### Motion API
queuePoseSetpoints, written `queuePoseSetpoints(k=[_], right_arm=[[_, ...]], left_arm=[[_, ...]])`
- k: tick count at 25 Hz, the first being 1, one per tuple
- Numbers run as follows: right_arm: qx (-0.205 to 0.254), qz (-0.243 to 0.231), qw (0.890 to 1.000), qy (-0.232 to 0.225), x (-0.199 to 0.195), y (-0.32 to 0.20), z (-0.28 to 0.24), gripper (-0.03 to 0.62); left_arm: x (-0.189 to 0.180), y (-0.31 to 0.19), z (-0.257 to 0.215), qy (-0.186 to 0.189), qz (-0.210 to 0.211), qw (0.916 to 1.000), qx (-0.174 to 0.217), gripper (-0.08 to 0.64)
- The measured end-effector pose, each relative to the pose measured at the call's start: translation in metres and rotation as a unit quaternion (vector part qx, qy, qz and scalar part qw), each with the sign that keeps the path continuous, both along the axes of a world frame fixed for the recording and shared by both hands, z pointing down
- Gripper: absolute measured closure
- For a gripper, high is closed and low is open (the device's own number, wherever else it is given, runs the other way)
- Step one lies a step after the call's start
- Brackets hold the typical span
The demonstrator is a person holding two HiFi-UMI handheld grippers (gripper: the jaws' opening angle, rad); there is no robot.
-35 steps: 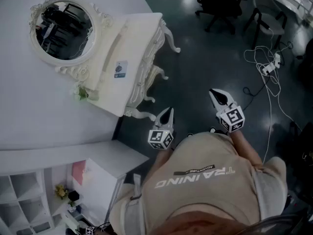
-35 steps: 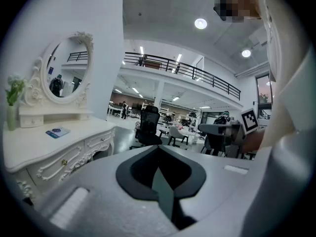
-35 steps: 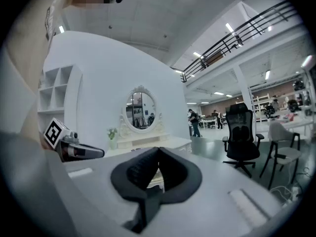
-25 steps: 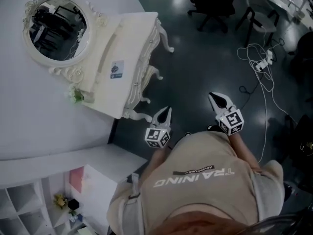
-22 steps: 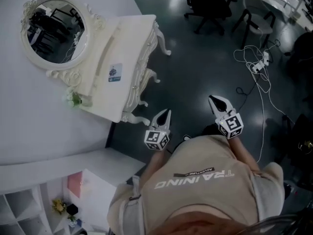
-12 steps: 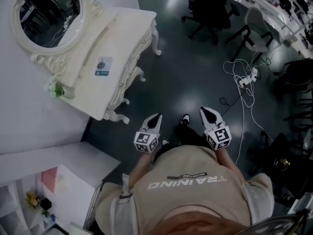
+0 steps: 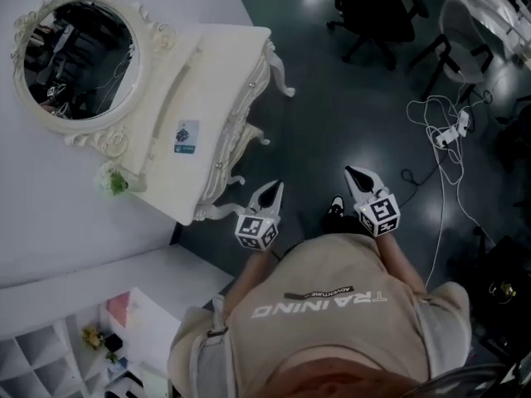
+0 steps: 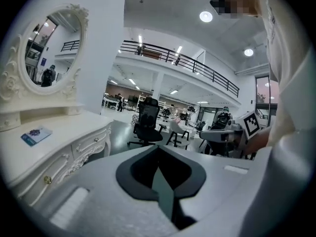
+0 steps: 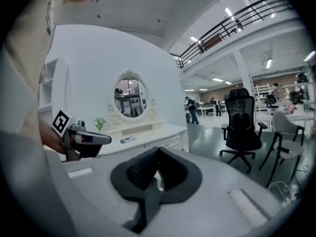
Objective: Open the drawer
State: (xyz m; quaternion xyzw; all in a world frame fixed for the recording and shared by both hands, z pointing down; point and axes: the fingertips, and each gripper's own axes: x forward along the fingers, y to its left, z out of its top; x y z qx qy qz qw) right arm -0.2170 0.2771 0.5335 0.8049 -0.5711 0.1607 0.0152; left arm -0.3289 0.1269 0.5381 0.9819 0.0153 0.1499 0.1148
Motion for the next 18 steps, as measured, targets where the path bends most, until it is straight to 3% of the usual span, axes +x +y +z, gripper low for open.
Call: queuePoseSetpoints(k=[6, 13, 18], right_arm=[[-0.009, -0.046, 0.999, -0.019, 0.074, -0.004, 0.027, 0.597], [-0.025, -0.08, 0.996, -0.041, 0.111, -0.029, 0.051, 0.597], [-0.037, -0.083, 0.995, -0.042, 0.136, -0.064, 0.066, 0.597]], left_arm=[[0.078, -0.012, -0.005, -0.007, -0.038, 0.9982, 0.046, 0.552], [0.106, -0.025, 0.016, -0.043, -0.058, 0.9973, 0.014, 0.552], [0.141, -0.052, 0.033, -0.038, -0.043, 0.9983, -0.002, 0.552]])
